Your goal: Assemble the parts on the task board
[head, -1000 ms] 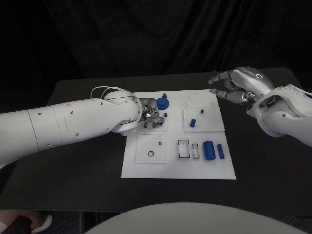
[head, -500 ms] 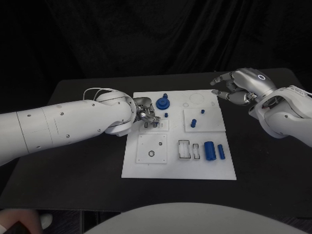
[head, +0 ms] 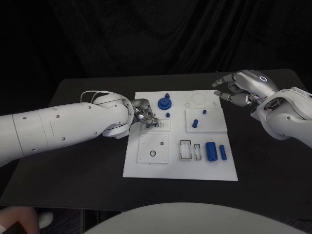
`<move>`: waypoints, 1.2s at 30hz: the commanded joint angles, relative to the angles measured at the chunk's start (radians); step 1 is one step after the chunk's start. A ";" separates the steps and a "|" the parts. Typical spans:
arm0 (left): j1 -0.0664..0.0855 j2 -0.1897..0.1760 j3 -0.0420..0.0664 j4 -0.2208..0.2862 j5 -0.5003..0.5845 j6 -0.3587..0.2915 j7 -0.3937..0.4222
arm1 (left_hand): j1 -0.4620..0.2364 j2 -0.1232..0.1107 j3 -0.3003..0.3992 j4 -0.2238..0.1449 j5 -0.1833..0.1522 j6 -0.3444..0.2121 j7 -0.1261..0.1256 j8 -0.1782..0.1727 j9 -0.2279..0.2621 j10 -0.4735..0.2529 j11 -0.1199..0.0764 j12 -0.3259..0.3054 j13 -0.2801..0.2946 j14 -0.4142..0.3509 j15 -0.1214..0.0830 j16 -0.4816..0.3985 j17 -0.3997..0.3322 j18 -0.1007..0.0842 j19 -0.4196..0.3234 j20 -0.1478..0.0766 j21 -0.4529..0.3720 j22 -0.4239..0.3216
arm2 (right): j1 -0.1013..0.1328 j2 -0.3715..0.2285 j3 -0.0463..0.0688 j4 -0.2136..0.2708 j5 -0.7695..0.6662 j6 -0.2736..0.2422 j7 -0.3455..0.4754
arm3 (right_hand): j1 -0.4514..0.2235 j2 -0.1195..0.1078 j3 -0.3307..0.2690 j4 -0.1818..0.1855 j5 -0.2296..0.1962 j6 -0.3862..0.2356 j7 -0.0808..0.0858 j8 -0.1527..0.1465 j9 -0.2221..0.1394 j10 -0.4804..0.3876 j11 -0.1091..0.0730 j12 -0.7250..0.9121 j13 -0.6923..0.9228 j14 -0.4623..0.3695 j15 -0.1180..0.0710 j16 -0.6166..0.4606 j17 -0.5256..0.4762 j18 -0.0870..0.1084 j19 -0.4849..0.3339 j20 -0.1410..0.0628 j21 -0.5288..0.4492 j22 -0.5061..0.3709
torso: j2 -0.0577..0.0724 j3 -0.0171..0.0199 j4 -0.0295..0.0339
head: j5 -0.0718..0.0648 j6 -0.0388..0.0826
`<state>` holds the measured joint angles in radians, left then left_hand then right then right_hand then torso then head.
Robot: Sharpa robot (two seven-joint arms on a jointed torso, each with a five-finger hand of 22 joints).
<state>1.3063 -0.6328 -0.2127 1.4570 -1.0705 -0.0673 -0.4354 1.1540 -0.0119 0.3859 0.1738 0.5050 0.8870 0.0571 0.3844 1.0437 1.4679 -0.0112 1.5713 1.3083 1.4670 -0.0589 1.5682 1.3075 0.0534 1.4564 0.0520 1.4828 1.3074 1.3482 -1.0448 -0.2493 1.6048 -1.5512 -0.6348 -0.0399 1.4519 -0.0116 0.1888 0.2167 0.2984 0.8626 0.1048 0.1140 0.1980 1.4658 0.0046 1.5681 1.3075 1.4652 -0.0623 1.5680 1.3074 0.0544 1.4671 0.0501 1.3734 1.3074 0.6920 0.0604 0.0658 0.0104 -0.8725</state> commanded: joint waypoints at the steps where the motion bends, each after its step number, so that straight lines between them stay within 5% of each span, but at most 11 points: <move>1: -0.004 -0.003 0.001 0.007 0.002 -0.015 0.011 | -0.018 0.000 0.014 -0.004 -0.019 0.008 -0.004 -0.007 0.005 0.103 -0.005 0.000 0.262 0.104 -0.004 0.003 0.263 -0.014 -0.001 -0.002 -0.005 0.140 | -0.002 -0.002 0.001 0.003 -0.003 0.014 -0.023 | 0.009 0.001 0.007 -0.003 0.009 0.005 0.000 -0.004 -0.002 0.105 0.005 0.003 0.263 0.105 0.008 0.001 0.262 -0.008 0.023 0.005 -0.005 0.202 | 0.001 0.0002 -0.0007 | 0.003 0.000; 8: -0.016 -0.003 0.001 0.002 0.002 -0.026 0.020 | -0.060 0.011 0.009 0.030 -0.096 0.018 -0.003 -0.022 0.017 0.103 -0.004 0.000 0.262 0.104 -0.003 0.003 0.263 -0.013 -0.003 -0.001 -0.010 0.140 | -0.003 -0.004 0.001 0.005 -0.003 0.017 -0.026 | 0.012 0.001 0.014 -0.007 0.019 0.007 0.000 -0.006 -0.004 0.105 0.005 0.003 0.263 0.105 0.008 0.000 0.261 -0.008 0.022 0.005 -0.007 0.202 | 0.001 0.0010 -0.0007 | 0.004 0.000; 23: -0.044 0.010 0.001 -0.015 0.002 -0.040 0.033 | -0.060 0.013 0.010 0.031 -0.098 0.019 -0.004 -0.022 0.018 0.103 -0.004 0.000 0.262 0.104 -0.003 0.003 0.263 -0.013 -0.001 -0.001 -0.009 0.141 | -0.003 -0.006 0.001 0.005 -0.003 0.018 -0.027 | 0.020 -0.004 0.024 -0.018 0.028 0.004 -0.001 -0.011 -0.008 0.105 0.005 0.003 0.263 0.105 0.008 0.000 0.261 -0.008 0.022 0.005 -0.007 0.202 | 0.002 0.0011 -0.0055 | 0.004 0.000; 36: -0.051 0.005 0.001 -0.015 0.002 -0.047 0.038 | -0.058 0.016 0.012 0.030 -0.101 0.023 -0.005 -0.023 0.021 0.103 -0.005 0.000 0.262 0.104 -0.004 0.003 0.263 -0.013 -0.002 -0.001 -0.010 0.141 | -0.004 -0.005 0.001 0.003 -0.003 0.028 -0.033 | 0.020 -0.004 0.026 -0.019 0.029 0.003 -0.001 -0.012 -0.008 0.105 0.005 0.003 0.263 0.105 0.008 -0.001 0.260 -0.008 0.022 0.005 -0.007 0.202 | 0.001 0.0003 -0.0057 | 0.009 0.000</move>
<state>1.2660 -0.6299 -0.2060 1.4417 -1.0734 -0.1288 -0.4015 1.1006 -0.0007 0.3947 0.2003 0.4073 0.9116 0.0537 0.3655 1.0641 1.4679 -0.0109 1.5713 1.3084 1.4670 -0.0588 1.5682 1.3075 0.0534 1.4564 0.0520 1.4788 1.3074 1.3469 -1.0491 -0.2494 1.6068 -1.5512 -0.6154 -0.0528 1.4633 -0.0155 0.2085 0.1970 0.3215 0.8625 0.1048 0.1061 0.1914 1.4654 0.0043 1.5682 1.3075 1.4651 -0.0623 1.5680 1.3074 0.0545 1.4671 0.0501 1.3694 1.3074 0.6931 0.0615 0.0613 0.0182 -0.8726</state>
